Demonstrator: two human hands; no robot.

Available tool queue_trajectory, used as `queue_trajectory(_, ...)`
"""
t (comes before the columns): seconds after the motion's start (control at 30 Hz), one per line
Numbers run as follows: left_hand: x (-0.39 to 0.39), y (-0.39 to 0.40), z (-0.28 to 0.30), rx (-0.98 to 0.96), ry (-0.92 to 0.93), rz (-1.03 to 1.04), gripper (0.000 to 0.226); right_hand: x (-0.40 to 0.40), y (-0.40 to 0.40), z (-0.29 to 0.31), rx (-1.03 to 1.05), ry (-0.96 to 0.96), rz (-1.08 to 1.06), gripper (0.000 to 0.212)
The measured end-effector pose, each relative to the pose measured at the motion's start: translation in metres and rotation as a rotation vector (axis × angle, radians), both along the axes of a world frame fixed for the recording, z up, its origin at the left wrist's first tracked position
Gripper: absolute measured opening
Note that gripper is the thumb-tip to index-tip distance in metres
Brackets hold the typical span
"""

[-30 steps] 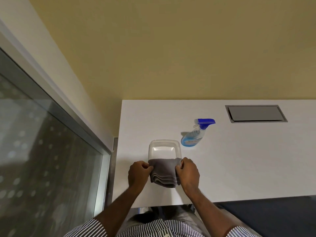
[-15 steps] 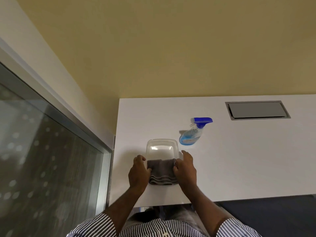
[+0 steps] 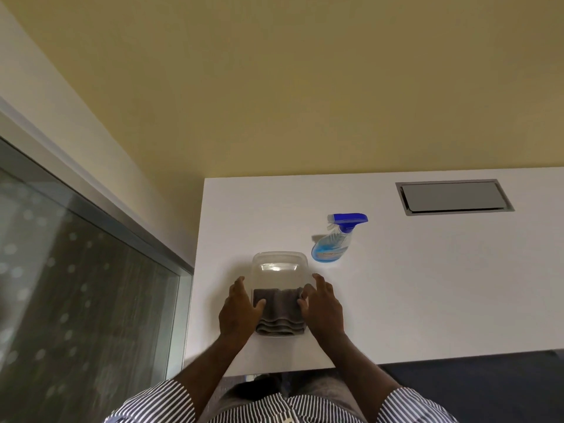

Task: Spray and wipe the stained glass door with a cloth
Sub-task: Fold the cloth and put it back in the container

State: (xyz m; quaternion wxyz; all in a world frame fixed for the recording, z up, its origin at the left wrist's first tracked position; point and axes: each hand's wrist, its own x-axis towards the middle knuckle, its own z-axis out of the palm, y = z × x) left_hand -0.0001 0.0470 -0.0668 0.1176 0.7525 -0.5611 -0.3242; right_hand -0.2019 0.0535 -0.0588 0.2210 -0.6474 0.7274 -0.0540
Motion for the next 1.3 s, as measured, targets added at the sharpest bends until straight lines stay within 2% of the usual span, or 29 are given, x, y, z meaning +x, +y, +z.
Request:
queue_trajectory(0.1, 0.002, -0.003, 0.000, -0.133, -0.022, 0.002, 0.081, -0.007, -0.001, 0.013, -0.043, -0.141, -0.066, 0.030)
queue_trajectory(0.17, 0.002, -0.008, 0.004, -0.236, 0.043, -0.006, 0.075, -0.016, -0.003, 0.028, -0.135, -0.351, -0.168, 0.028)
queue_trajectory(0.23, -0.003, -0.015, 0.013, -0.313, 0.148, -0.015, 0.070, -0.030, -0.005, 0.050, -0.314, -0.571, -0.274, 0.029)
queue_trajectory(0.33, -0.018, -0.030, 0.032, -0.343, 0.308, -0.055, 0.069, -0.056, -0.017, 0.094, -0.517, -0.796, -0.426, 0.026)
queue_trajectory(0.4, -0.032, -0.045, 0.037, -0.308, 0.349, -0.110, 0.072, -0.077, -0.035, 0.109, -0.551, -0.872, -0.509, 0.028)
queue_trajectory(0.47, -0.051, -0.062, 0.040, -0.257, 0.365, -0.180, 0.078, -0.095, -0.056, 0.110, -0.486, -0.919, -0.506, 0.036)
queue_trajectory(0.57, -0.085, -0.085, 0.048, -0.191, 0.317, -0.319, 0.089, -0.109, -0.082, 0.103, -0.291, -0.925, -0.334, 0.055)
queue_trajectory(0.73, -0.129, -0.109, 0.039, -0.112, 0.256, -0.422, 0.085, -0.106, -0.113, 0.102, -0.089, -0.984, -0.193, 0.079)
queue_trajectory(0.8, -0.139, -0.117, 0.032, -0.109, 0.217, -0.448, 0.079, -0.104, -0.120, 0.100, -0.058, -1.039, -0.174, 0.071)
queue_trajectory(0.9, -0.150, -0.122, 0.029, -0.109, 0.169, -0.462, 0.068, -0.106, -0.125, 0.089, -0.087, -1.070, -0.148, 0.043)
queue_trajectory(0.97, -0.155, -0.123, 0.025, -0.095, 0.149, -0.462, 0.063, -0.104, -0.126, 0.083, -0.100, -1.112, -0.176, 0.034)
queue_trajectory(1.2, -0.157, -0.123, 0.035, -0.151, 0.161, -0.425, 0.059, -0.094, -0.133, 0.094, -0.171, -1.203, -0.322, 0.012)
queue_trajectory(1.3, -0.152, -0.125, 0.055, -0.212, 0.252, -0.399, 0.053, -0.093, -0.138, 0.119, -0.243, -1.254, -0.360, 0.018)
